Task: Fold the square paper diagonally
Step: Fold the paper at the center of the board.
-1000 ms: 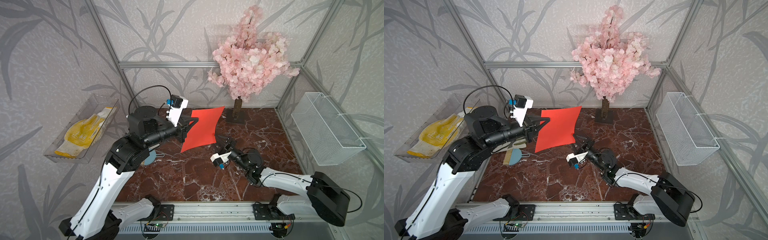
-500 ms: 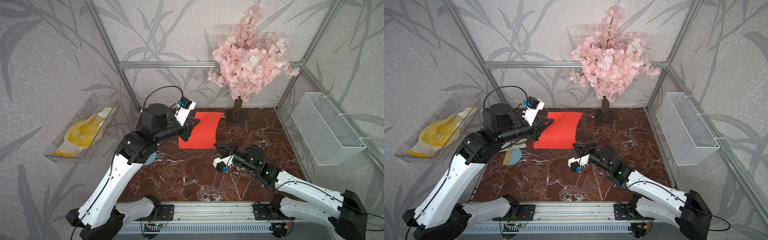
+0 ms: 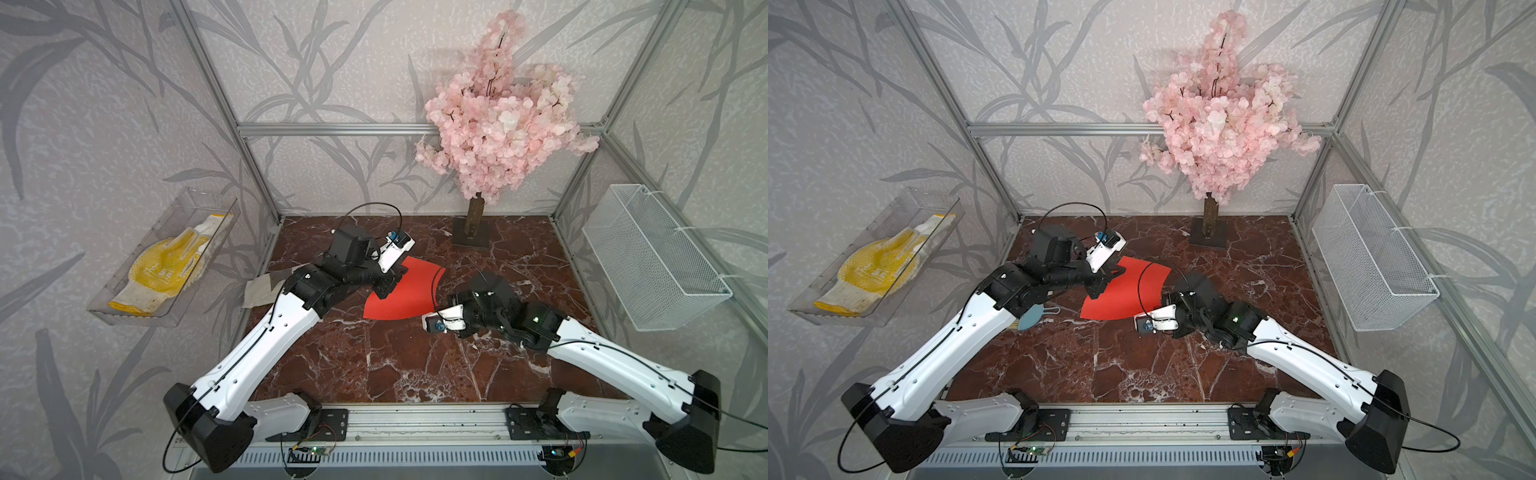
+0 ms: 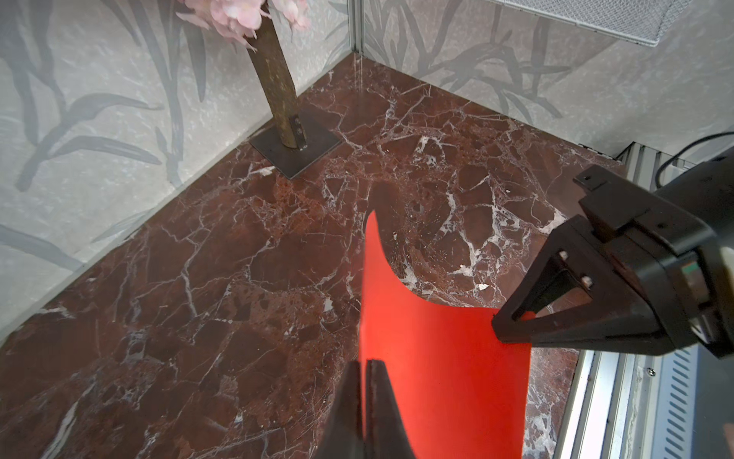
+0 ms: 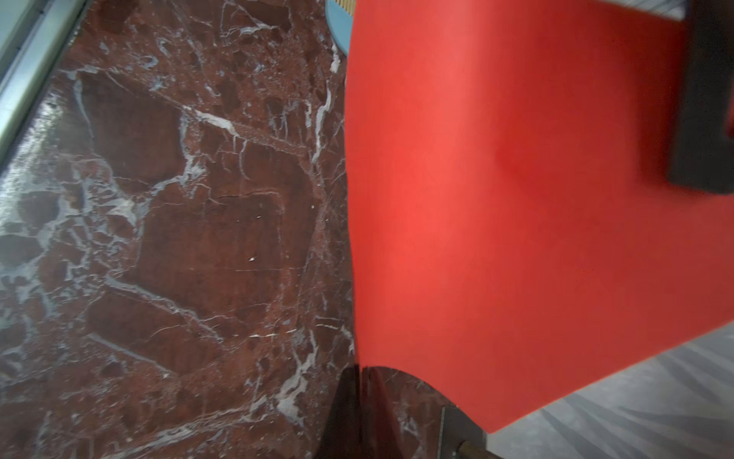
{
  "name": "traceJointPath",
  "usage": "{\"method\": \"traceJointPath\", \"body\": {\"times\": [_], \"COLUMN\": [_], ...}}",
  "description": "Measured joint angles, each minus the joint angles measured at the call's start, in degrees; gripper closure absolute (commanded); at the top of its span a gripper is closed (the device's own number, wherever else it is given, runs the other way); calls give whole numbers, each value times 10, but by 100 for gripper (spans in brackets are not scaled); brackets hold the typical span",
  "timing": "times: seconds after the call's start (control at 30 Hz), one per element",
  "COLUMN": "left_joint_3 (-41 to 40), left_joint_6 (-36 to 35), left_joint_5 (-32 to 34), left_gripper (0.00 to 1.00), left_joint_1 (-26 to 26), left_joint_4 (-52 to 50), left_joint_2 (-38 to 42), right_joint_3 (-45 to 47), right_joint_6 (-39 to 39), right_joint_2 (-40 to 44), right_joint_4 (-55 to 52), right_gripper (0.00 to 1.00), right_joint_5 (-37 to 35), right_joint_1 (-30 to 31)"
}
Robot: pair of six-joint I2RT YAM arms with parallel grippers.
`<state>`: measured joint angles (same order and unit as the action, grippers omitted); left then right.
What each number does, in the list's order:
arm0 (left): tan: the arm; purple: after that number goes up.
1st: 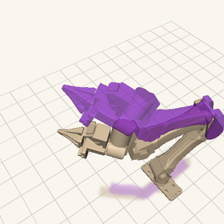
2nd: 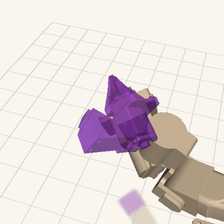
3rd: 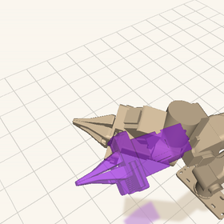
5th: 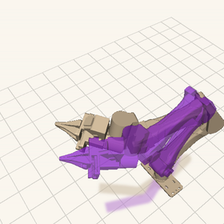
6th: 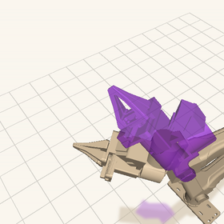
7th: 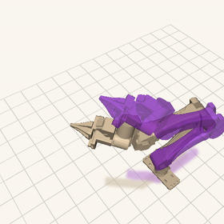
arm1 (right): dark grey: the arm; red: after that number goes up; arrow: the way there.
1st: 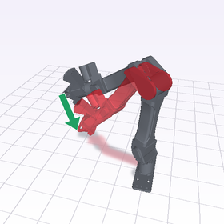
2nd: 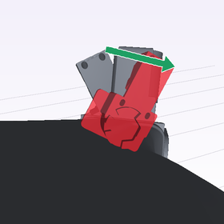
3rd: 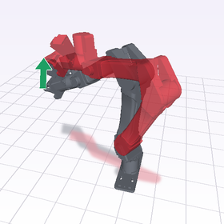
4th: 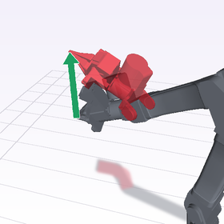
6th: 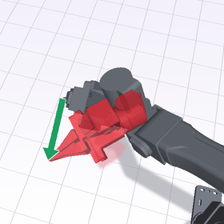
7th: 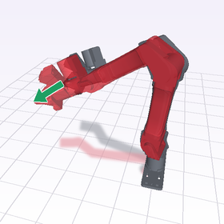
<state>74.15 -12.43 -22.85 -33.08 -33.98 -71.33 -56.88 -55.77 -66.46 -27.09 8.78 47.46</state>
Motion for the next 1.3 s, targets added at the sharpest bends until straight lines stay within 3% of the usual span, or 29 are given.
{"method": "traceJointPath", "body": {"times": [0.17,0.43,0.83,1.3], "left_joint_3": [-67,-106,-128,-149], "left_joint_6": [42,112,167,203], "left_joint_5": [-42,-135,-247,-305], "left_gripper": [98,99,96,91], "left_joint_1": [5,9,10,13], "left_joint_4": [79,176,267,327], "left_joint_2": [-45,-156,-255,-308], "right_joint_3": [-5,-27,-52,-70], "right_joint_6": [49,83,106,108], "right_joint_2": [-36,-113,-169,-236], "right_joint_4": [-55,-105,-145,-153], "right_gripper": [100,100,100,100], "right_joint_5": [84,155,189,187], "right_joint_1": [-57,-79,-129,-151]}}
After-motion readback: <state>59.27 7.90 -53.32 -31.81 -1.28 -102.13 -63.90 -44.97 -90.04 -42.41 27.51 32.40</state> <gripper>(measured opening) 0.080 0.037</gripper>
